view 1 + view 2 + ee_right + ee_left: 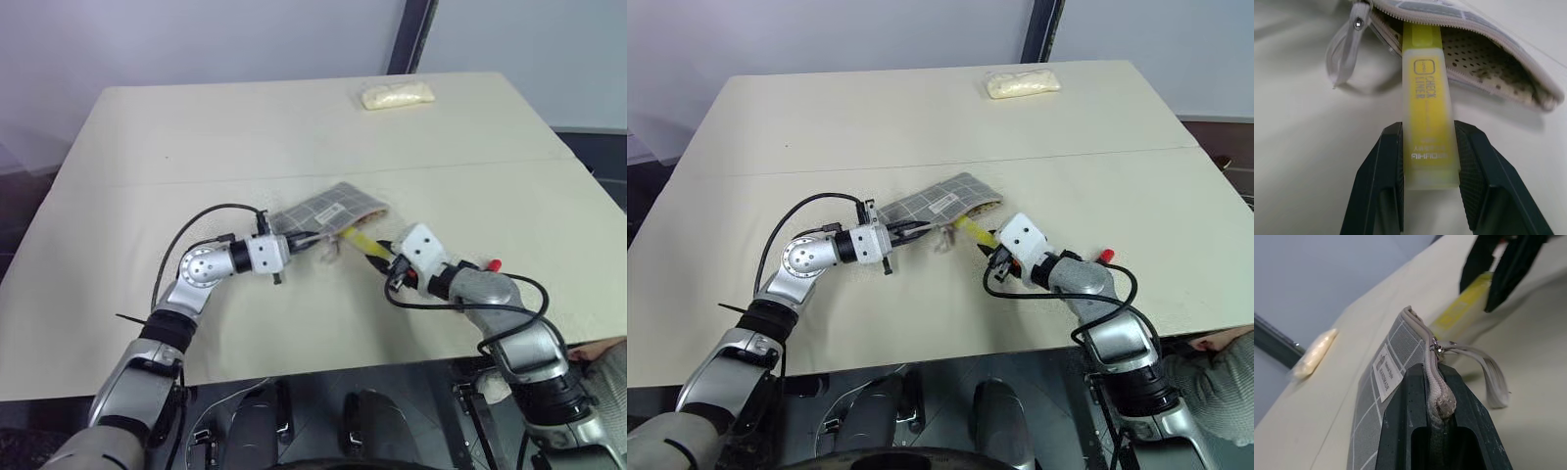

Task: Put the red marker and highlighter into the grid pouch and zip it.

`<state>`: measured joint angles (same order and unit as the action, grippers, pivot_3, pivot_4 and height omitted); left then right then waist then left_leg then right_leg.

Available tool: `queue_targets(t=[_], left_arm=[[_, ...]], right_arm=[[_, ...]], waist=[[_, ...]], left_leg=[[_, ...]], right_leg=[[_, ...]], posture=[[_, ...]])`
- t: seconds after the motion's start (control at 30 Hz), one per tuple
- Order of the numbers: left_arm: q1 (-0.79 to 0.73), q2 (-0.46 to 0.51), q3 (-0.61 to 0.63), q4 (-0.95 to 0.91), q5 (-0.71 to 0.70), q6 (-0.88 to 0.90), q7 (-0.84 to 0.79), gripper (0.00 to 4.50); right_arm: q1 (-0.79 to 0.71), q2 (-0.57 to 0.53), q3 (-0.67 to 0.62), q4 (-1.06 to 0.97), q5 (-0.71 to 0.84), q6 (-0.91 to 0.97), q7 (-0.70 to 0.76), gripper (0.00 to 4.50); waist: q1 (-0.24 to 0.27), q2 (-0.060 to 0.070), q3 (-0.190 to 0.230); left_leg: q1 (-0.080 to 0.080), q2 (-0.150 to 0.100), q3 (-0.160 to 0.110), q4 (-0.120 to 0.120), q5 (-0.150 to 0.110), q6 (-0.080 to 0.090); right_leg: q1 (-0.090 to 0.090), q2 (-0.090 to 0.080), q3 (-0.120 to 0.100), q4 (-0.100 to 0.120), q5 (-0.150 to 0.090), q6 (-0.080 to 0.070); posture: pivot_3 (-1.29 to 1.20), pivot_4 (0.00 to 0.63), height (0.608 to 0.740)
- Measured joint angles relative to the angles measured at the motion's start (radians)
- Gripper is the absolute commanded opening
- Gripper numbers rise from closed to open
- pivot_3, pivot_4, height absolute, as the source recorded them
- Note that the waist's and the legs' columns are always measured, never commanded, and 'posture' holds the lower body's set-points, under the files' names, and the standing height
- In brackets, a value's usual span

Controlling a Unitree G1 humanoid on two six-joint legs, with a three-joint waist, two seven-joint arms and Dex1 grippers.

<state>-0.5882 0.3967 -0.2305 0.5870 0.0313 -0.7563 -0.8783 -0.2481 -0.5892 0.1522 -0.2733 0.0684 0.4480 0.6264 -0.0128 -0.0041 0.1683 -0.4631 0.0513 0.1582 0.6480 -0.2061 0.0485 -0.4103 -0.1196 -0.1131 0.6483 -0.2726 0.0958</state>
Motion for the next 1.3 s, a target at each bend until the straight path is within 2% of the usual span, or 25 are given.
queue_targets(t=[0.2,0.37,0.6,0.83,1.07,1.17,1.3], left_arm=[[-0.029,0.015,-0.001,0.011,-0.13,-0.005,-0.168,0.0],[-0.077,0.012,0.035,0.057,-0.271,0.092,-0.326,0.0],[-0.085,0.001,0.076,0.06,-0.38,0.201,-0.496,0.0],[-0.085,-0.012,0.12,0.063,-0.411,0.229,-0.554,0.0],[-0.085,-0.015,0.157,0.126,-0.408,0.216,-0.556,0.0],[-0.085,-0.019,0.172,0.126,-0.407,0.207,-0.548,0.0],[-0.08,-0.039,0.178,0.126,-0.401,0.207,-0.533,0.0]], right_arm=[[-0.066,-0.083,0.065,0.014,-0.117,-0.1,0.04,0.88],[-0.14,-0.141,0.117,0.026,-0.202,-0.2,0.103,0.88],[-0.168,-0.124,0.159,0.047,-0.263,-0.311,0.141,0.88],[-0.179,-0.105,0.166,0.087,-0.3,-0.414,0.148,0.88],[-0.155,-0.079,0.154,0.08,-0.249,-0.435,0.178,4.28],[-0.118,-0.074,0.127,0.047,-0.217,-0.391,0.18,4.41],[-0.09,0.038,0.009,-0.18,0.074,-0.125,0.181,4.41]], waist=[[0.001,0.0,0.0],[-0.002,0.0,0.0],[0.001,-0.001,0.001],[-0.001,-0.001,0.001],[-0.001,-0.001,0.001],[0.001,-0.001,0.001],[-0.001,-0.001,0.001]], left_leg=[[0.0,0.0,0.0,0.0,0.0,0.0],[0.0,0.0,0.0,0.0,0.0,0.0],[0.0,0.0,0.0,0.002,0.0,0.0],[0.0,0.0,0.0,0.003,0.0,0.0],[0.0,0.0,0.0,0.003,0.0,0.0],[0.0,0.0,0.0,0.003,0.0,0.0],[0.0,0.0,-0.002,0.003,0.0,0.0]], right_leg=[[-0.002,0.0,0.0,0.0,0.0,0.0],[0.0,0.0,0.0,0.0,0.0,0.0],[0.001,0.001,0.0,0.001,0.0,0.001],[0.001,0.001,0.0,0.001,0.0,0.001],[0.002,0.001,0.0,0.001,0.0,0.001],[0.002,0.0,0.0,0.001,0.0,0.0],[0.002,0.001,0.0,0.001,0.0,0.0]], posture=[[0.0,0.15,0.74],[0.0,0.15,0.74],[0.0,0.15,0.74],[0.0,0.15,0.74],[0.0,0.15,0.74],[0.0,0.15,0.74],[0.0,0.15,0.74]])
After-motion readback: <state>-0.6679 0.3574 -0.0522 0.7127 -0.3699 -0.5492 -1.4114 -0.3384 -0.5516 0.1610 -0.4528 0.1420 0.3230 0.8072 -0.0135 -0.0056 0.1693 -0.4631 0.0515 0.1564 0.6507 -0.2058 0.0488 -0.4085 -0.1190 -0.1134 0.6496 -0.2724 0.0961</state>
